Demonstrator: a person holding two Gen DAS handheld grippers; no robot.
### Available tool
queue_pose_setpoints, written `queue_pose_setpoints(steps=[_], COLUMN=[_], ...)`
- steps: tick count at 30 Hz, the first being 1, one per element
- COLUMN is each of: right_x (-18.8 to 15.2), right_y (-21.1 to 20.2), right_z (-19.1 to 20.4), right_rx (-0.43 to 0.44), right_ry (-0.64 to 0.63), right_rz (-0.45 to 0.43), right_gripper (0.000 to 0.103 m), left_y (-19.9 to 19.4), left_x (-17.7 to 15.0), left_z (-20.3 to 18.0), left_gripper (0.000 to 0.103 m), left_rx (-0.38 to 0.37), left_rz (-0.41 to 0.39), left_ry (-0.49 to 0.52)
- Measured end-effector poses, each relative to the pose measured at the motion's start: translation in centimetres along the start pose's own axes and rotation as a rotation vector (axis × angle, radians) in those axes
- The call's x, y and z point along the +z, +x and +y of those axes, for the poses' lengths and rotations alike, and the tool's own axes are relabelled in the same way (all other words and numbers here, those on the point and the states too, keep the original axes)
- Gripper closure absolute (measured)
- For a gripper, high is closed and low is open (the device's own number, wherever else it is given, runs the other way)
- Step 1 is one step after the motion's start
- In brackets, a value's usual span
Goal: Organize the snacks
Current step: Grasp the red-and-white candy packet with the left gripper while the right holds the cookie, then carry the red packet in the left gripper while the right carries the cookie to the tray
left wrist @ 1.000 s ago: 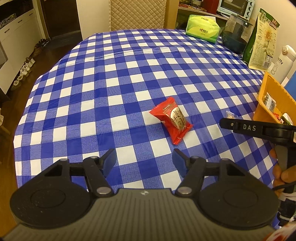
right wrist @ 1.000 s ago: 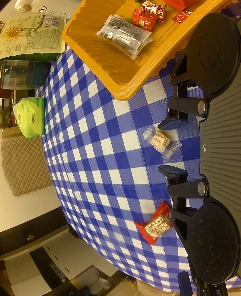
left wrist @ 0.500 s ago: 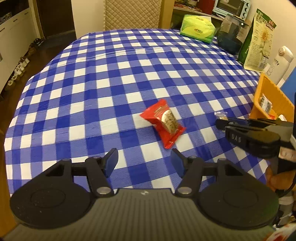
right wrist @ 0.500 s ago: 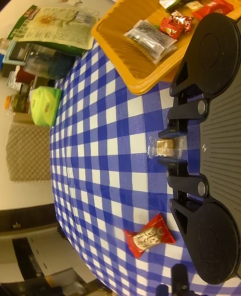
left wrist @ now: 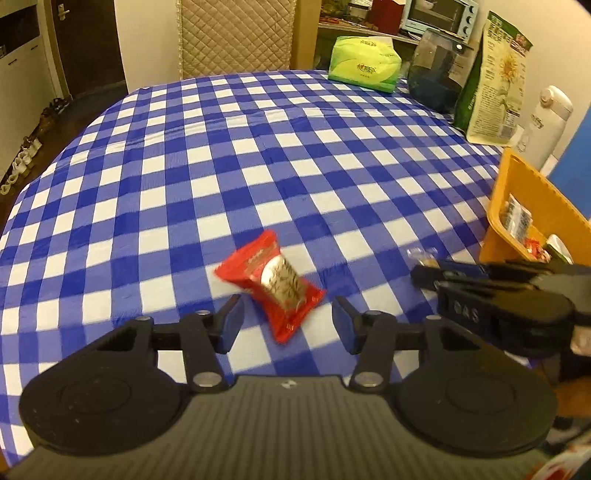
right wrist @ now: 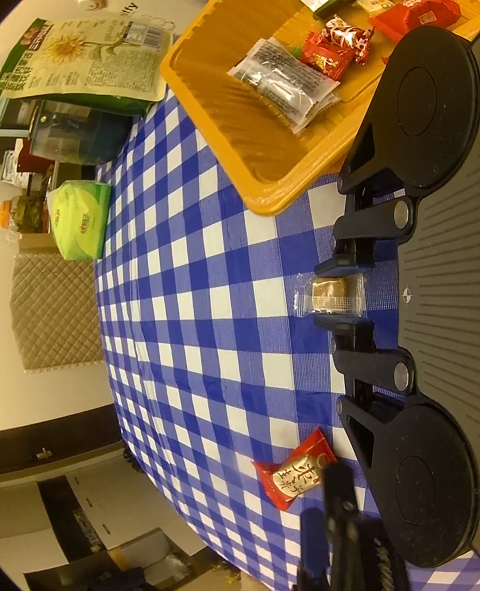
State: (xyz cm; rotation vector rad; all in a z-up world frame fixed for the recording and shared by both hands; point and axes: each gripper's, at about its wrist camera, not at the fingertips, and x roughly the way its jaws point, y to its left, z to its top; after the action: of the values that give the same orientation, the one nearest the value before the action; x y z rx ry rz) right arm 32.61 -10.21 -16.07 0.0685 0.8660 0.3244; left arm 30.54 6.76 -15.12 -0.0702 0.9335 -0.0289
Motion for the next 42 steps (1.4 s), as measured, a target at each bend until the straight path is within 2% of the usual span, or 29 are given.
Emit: queue_pose_setpoints(steps=[9, 17, 29, 42], right_x=[-0.1, -0.2, -0.2, -1.1], right_y=[-0.1, -0.1, -0.1, -2.3], right_z=[-0.1, 0.1, 0.5, -0.1], right_rx=[0.010, 0.005, 0.000, 0.085], right_ry=[0.008, -0.001, -0.060, 0.003], right_rz=[-0.004, -0.005, -0.003, 0.027], right_gripper=[0.081, 0.081, 0.081, 0.082], left_y=[2.5, 3.4, 2.4, -0.9], left_x=[1.7, 1.5, 1.0, -0.9], left_z=[-0.8, -0.6, -0.3, 0.7], left_gripper=[0.054, 0.075, 0.078, 0.079], left_rx=[0.041, 0.068, 0.077, 0.080], left_rz=[0.002, 0.041, 0.043, 0.053], left_ry=[0.019, 0.039, 0.064, 0.059])
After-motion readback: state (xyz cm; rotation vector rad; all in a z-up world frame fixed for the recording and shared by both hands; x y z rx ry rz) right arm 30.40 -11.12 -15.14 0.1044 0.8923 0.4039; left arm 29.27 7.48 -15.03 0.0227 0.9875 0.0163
